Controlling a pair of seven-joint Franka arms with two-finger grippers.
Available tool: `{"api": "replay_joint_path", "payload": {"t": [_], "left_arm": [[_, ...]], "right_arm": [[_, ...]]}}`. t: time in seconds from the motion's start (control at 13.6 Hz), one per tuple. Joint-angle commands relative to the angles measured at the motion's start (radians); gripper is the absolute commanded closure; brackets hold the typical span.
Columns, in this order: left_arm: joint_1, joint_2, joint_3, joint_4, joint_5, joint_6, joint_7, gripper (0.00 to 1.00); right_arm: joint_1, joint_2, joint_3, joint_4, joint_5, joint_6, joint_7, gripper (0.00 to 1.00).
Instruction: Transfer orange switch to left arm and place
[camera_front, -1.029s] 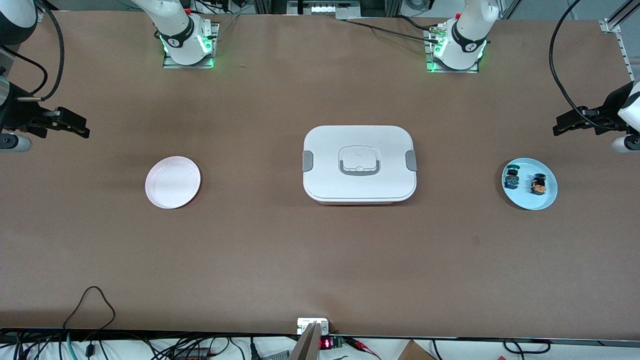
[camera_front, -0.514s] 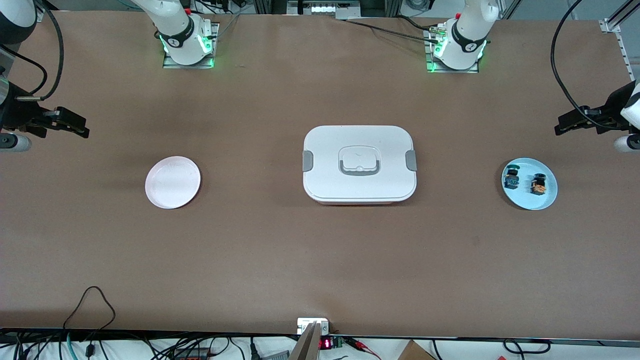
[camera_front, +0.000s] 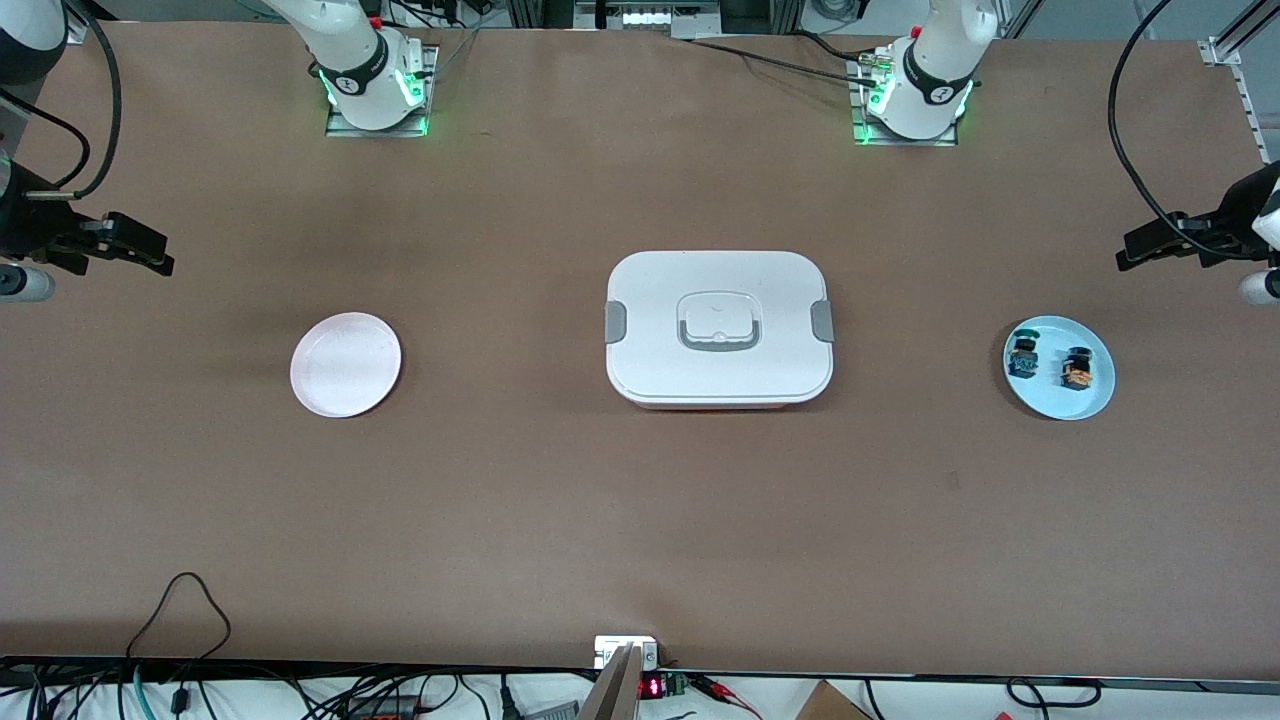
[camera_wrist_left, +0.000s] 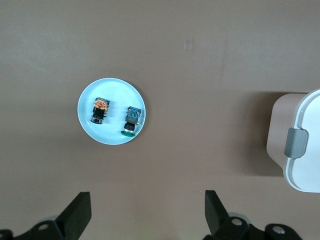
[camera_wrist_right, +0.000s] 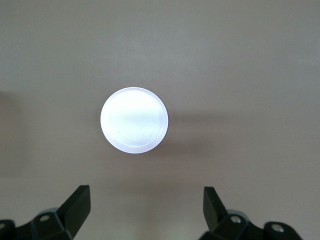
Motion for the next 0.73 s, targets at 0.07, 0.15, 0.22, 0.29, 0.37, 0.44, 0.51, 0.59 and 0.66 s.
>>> {"api": "replay_joint_path", "payload": {"t": [0.07,0.15,0.22,0.29,0.37,0.44,0.51,0.59,0.66], "left_arm": [[0.005,-0.025,0.001,-0.017,-0.015,0.009,0.015,0.0],[0.005,-0.025,0.003,-0.017,-0.015,0.009,0.015,0.0],[0.005,-0.025,0.001,-0.015,-0.015,0.009,0.015,0.0],[0.005,-0.025,0.003,-0.017,-0.015,0.009,0.015,0.0],[0.005,-0.025,0.003,-0.017,-0.015,0.009,0.015,0.0],[0.005,-0.025,0.003,-0.017,-0.015,0.009,0.015,0.0],[0.005,-0.025,0.003,-0.017,-0.015,0.009,0.015,0.0],[0.005,-0.025,0.003,-0.015,-0.015,0.009,0.015,0.0],[0.006,-0.023,0.003,-0.015,-0.015,0.009,0.015,0.0]], "right_arm": [[-0.014,-0.019,0.007,-0.001,0.013,-0.017,0.005,0.0],[-0.016,-0.019,0.005,-0.001,0.013,-0.022,0.005,0.0],[-0.016,-0.019,-0.001,0.001,0.013,-0.026,0.005,0.0],[-0.016,-0.019,-0.005,0.001,0.013,-0.028,0.005,0.0],[-0.014,-0.019,-0.005,0.001,0.013,-0.03,0.005,0.0],[-0.014,-0.019,-0.005,-0.001,0.013,-0.031,0.005,0.0],[-0.014,-0.019,-0.005,0.001,0.013,-0.042,0.007,0.0],[-0.014,-0.019,-0.005,0.004,0.013,-0.048,0.007,0.0],[-0.014,-0.019,-0.005,0.005,0.013,-0.049,0.008,0.0]]}}
